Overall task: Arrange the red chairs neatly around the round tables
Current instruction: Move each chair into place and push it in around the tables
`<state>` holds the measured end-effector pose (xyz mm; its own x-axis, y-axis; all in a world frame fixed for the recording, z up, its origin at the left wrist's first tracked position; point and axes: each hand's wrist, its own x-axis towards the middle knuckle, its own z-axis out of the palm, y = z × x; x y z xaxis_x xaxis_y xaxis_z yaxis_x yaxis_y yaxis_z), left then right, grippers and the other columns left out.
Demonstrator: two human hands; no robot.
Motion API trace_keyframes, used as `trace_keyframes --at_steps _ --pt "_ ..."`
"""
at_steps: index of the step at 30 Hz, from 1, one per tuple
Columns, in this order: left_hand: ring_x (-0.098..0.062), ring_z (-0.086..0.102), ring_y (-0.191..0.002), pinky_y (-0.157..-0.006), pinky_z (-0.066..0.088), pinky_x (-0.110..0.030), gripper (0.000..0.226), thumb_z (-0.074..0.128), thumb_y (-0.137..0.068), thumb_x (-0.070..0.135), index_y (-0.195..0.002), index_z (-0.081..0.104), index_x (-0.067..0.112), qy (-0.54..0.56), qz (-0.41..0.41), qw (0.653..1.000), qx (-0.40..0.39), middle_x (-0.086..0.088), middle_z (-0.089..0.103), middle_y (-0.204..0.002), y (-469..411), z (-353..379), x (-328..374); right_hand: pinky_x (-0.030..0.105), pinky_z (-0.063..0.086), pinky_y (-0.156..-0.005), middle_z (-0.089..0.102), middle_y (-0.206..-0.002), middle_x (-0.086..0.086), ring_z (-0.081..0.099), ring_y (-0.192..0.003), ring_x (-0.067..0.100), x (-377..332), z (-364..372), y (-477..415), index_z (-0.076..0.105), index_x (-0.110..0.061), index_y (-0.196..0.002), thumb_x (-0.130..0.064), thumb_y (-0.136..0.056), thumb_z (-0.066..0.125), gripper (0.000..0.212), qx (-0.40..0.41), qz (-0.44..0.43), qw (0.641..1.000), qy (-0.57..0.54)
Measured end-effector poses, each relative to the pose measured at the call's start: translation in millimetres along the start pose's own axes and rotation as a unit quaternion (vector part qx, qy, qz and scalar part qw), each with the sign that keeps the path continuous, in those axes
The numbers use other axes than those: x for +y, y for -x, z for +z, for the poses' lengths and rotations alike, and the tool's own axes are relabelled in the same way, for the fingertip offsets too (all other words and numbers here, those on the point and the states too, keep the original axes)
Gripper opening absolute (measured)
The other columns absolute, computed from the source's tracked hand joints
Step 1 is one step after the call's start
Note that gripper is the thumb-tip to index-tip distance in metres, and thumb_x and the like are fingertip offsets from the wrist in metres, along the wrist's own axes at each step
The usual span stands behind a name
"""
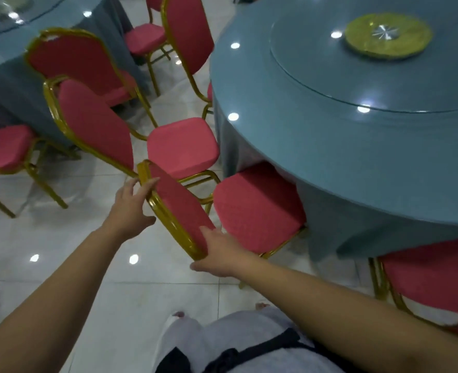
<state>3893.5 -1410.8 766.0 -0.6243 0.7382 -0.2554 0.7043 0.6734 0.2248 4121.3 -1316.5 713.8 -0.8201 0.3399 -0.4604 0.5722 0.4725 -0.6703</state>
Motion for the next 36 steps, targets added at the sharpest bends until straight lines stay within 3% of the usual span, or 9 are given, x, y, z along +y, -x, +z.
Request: trace_keyframes --at_steps 3,8,12,15,18,22,26,30,36 --pt "-0.046 0.031 -0.138 -0.114 0.030 -0.056 0.095 0.092 -0.065 0.020 -0.147 0.045 0.028 -0.046 0.096 0.994 -0.014 -0.021 0.033 -0.153 -63 -10 -26 0.037 0.050 -0.073 0.058 -0.109 0.003 0.061 -0.098 0.029 -13 29 -22 0.051 -0.024 -0.111 -0.039 -0.075 0.070 0.044 0.050 0.063 0.995 0.051" --pt "-0.045 0.053 -0.119 -0.103 0.042 -0.048 0.063 0.090 -0.065 0.013 -0.124 0.067 0.014 -0.061 0.228 0.969 -0.074 -0.021 0.060 -0.127 -141 -20 -49 0.029 0.047 -0.064 0.061 -0.092 -0.005 0.059 -0.079 0.021 -33 64 -33 0.059 -0.039 -0.112 -0.017 -0.073 0.057 0.045 0.167 0.198 0.961 -0.101" --pt "-0.033 0.062 -0.087 -0.072 0.044 -0.036 0.031 0.087 -0.067 0.009 -0.090 0.072 0.024 -0.032 0.358 0.930 -0.078 -0.005 0.067 -0.085 -151 -16 -60 0.026 0.040 -0.054 0.059 -0.076 -0.008 0.059 -0.072 0.016 -53 76 -16 0.069 -0.033 -0.096 -0.006 -0.077 0.050 0.038 0.262 0.271 0.911 -0.169" --pt "-0.006 0.057 -0.069 -0.061 0.038 -0.021 0.041 0.086 -0.069 0.010 -0.073 0.061 0.042 -0.018 0.415 0.900 -0.132 0.017 0.061 -0.072 -135 -19 -66 0.020 0.037 -0.053 0.057 -0.077 -0.014 0.056 -0.072 0.012 -68 90 7 0.072 -0.034 -0.096 -0.002 -0.080 0.052 0.041 0.312 0.307 0.884 -0.166" --pt "0.006 0.059 -0.074 -0.065 0.043 -0.015 0.033 0.083 -0.074 0.020 -0.078 0.064 0.046 -0.026 0.470 0.856 -0.212 0.022 0.064 -0.077 -104 -9 -85 0.017 0.038 -0.058 0.054 -0.079 -0.014 0.058 -0.081 0.015 -79 127 45 0.065 -0.031 -0.082 0.001 -0.081 0.052 0.035 0.322 0.342 0.871 -0.144" --pt "0.006 0.060 -0.083 -0.076 0.054 -0.024 0.031 0.077 -0.079 0.025 -0.100 0.067 0.045 0.016 0.509 0.824 -0.249 0.024 0.065 -0.086 -45 19 -109 0.016 0.044 -0.071 0.057 -0.086 -0.013 0.056 -0.081 0.005 -90 188 104 0.071 -0.038 -0.106 0.004 -0.082 0.053 0.052 0.325 0.372 0.861 -0.124" --pt "0.016 0.052 -0.085 -0.083 0.048 -0.019 0.038 0.072 -0.083 0.026 -0.111 0.062 0.049 0.038 0.569 0.779 -0.260 0.034 0.058 -0.085 19 36 -110 0.014 0.043 -0.070 0.063 -0.089 -0.014 0.060 -0.083 0.005 -107 236 160 0.063 -0.047 -0.097 0.007 -0.081 0.058 0.057 0.349 0.424 0.826 -0.130" --pt "0.000 0.059 -0.102 -0.092 0.049 -0.033 0.038 0.067 -0.086 0.022 -0.118 0.065 0.042 0.047 0.601 0.756 -0.256 0.022 0.068 -0.110 62 57 -90 0.009 0.036 -0.072 0.062 -0.097 -0.015 0.060 -0.089 0.007 -113 259 196 0.067 -0.031 -0.108 0.001 -0.081 0.069 0.043 0.396 0.483 0.774 -0.106" --pt "-0.013 0.063 -0.104 -0.084 0.054 -0.031 0.038 0.063 -0.089 0.029 -0.125 0.059 0.040 0.002 0.618 0.744 -0.254 0.012 0.067 -0.118 111 87 -43 0.035 0.051 -0.089 0.071 -0.104 0.001 0.063 -0.096 0.022 -82 238 216 0.077 -0.019 -0.101 -0.003 -0.075 0.077 0.030 0.419 0.506 0.753 -0.049"
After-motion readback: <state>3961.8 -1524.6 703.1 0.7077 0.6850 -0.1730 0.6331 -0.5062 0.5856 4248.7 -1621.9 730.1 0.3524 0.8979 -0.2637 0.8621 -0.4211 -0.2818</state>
